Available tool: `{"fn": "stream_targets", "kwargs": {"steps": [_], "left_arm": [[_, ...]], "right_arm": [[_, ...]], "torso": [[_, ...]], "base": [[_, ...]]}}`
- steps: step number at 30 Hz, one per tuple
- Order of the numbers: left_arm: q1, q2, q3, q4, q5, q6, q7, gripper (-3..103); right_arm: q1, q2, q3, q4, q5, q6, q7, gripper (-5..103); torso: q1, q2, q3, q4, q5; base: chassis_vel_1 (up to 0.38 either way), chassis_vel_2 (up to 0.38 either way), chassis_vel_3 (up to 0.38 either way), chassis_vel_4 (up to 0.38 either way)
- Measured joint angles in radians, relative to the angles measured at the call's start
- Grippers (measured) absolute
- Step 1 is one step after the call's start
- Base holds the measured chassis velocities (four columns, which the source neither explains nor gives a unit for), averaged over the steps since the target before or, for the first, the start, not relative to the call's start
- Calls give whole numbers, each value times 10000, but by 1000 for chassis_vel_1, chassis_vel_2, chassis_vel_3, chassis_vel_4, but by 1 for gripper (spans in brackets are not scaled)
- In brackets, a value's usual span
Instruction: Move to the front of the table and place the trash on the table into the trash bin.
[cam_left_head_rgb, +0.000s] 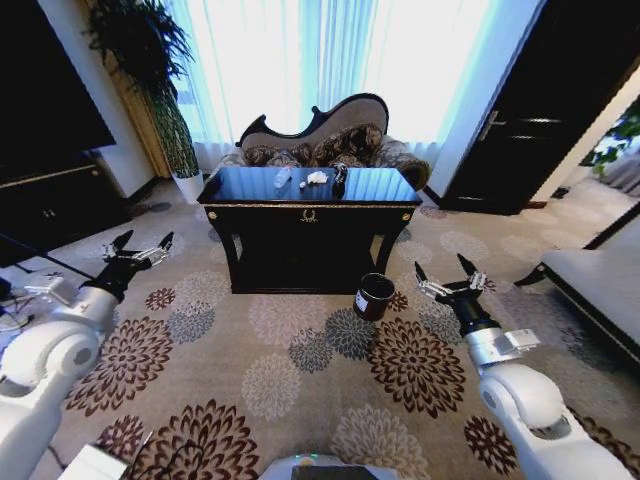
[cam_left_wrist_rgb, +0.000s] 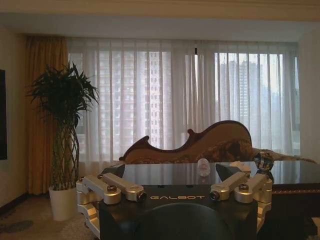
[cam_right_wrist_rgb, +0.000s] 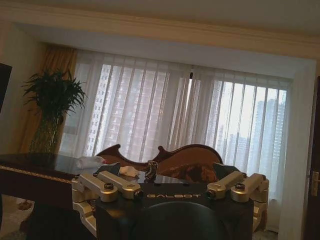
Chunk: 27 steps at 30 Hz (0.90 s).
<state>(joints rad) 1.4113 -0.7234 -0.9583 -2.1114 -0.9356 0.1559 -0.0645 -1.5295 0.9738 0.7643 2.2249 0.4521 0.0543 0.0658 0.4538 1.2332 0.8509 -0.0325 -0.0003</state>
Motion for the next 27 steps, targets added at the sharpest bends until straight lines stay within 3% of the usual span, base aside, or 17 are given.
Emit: {"fn": "stream_targets", "kwargs": {"steps": [27], "left_arm": [[139,-227,140,-45,232,2,38,100]], "right_arm": [[4,78,-116,169,276,-75,-81,100]], "torso": [[-2,1,0,1,1]], "base": [[-2,2,1,-3]]}}
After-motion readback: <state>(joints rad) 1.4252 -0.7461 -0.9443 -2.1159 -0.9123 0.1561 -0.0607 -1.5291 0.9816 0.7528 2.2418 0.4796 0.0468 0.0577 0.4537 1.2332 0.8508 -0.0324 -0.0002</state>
